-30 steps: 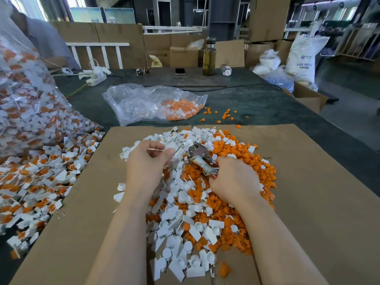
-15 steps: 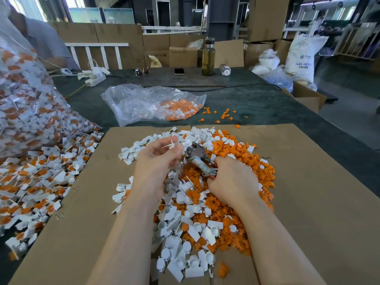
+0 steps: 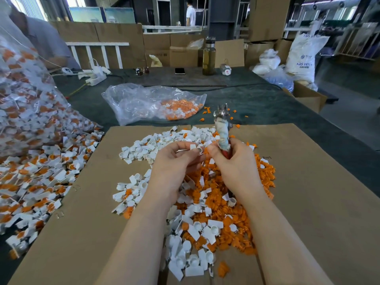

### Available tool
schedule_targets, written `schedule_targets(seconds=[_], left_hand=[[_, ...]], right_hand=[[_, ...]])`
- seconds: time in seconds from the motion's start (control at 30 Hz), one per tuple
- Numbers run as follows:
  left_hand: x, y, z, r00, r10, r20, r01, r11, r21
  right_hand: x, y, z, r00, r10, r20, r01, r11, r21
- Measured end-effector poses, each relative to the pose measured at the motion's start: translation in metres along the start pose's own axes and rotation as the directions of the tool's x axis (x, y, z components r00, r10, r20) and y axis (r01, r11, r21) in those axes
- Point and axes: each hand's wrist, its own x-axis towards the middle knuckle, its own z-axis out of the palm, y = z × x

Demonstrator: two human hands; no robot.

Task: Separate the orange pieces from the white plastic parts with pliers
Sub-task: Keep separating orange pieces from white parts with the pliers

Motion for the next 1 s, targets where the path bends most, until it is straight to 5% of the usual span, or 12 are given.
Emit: schedule_targets(seconds=[0.4,0.67,1.0], left_hand=[[-0.0024,-0.0013,0.0032,0.995,0.064,-0.081,-0.06,0.997,0.053],[-0.0042,-0.0014,0.0062,0.983,0.123,-0.139,-0.107,0.988,0.115],[-0.0036,-0.0011,0.0107,0.967,0.166,-0.193,-0.144,0.982,0.125]], right_hand=[[-0.0035,-0.0034,0.0039,0.995,-0.083,0.047,0.08,0.995,0.059],[-0.0047,-0.0011,0.0058,0.986,-0.089,-0.144,0.089,0.996,-0.006],[-0.0066,-0.0042,0.0065,0.981,-0.132,-0.142,0.115,0.986,-0.122]])
